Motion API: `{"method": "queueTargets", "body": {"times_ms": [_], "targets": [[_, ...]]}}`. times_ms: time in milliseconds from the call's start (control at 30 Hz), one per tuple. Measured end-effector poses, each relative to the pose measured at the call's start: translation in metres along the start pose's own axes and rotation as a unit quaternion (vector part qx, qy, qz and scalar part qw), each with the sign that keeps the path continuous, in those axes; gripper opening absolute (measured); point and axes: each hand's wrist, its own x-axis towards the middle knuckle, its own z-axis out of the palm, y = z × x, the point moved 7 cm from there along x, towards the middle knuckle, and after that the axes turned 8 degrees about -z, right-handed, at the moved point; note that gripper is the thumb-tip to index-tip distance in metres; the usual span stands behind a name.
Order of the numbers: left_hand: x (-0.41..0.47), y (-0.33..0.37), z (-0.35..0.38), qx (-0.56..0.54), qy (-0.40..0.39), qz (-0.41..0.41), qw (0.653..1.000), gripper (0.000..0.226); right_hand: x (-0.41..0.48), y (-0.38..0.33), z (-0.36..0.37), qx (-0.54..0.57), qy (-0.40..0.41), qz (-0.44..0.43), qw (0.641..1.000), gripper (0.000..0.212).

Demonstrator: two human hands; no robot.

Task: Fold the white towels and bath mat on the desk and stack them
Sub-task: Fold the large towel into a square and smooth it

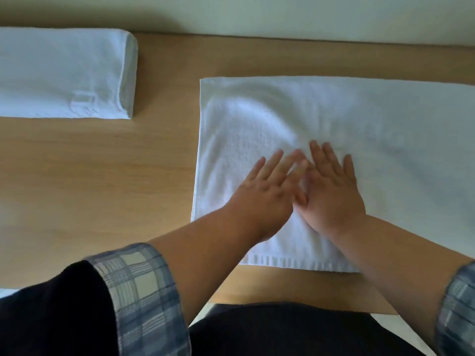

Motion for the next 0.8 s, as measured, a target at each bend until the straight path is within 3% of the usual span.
{"method": "queueTargets", "body": {"times_ms": [67,167,333,367,400,433,500,533,633,800], "targets": [[0.037,-0.025,0.005,0.030,-0.015,-0.053,0.998,0.067,0.001,0.002,0.002,-0.004,0.013,0.003,1.000,0.069],[0.077,-0.088,-0.019,0.049,0.037,-0.167,0.984,0.075,0.001,0.003,0.003,0.001,0.021,0.003,1.000,0.073],[0.092,-0.148,-0.053,0.058,0.049,-0.381,0.921,0.076,-0.001,0.001,0.000,0.008,0.017,-0.006,1.000,0.078],[0.090,-0.136,-0.059,0.047,0.077,-0.381,0.920,0.076,-0.002,0.000,-0.001,0.011,0.017,-0.005,1.000,0.078],[0.091,-0.114,-0.062,0.029,0.110,-0.328,0.938,0.077,-0.002,0.000,-0.003,0.016,0.018,-0.004,1.000,0.079],[0.093,-0.083,-0.059,0.009,0.126,-0.226,0.966,0.077,-0.002,-0.001,-0.004,0.022,0.021,-0.003,1.000,0.079],[0.089,-0.025,-0.036,0.027,0.077,-0.017,0.997,0.066,-0.001,-0.002,-0.006,0.037,0.034,-0.001,0.999,0.080],[0.089,-0.020,-0.026,0.052,0.044,0.008,0.998,0.061,-0.001,-0.002,-0.007,0.042,0.042,-0.002,0.998,0.079],[0.106,-0.076,-0.030,0.076,0.040,-0.134,0.987,0.066,-0.001,-0.002,-0.006,0.038,0.044,-0.008,0.998,0.077],[0.111,-0.150,-0.063,0.075,0.068,-0.334,0.937,0.070,0.001,-0.002,-0.003,0.039,0.017,-0.016,0.999,0.073]]}}
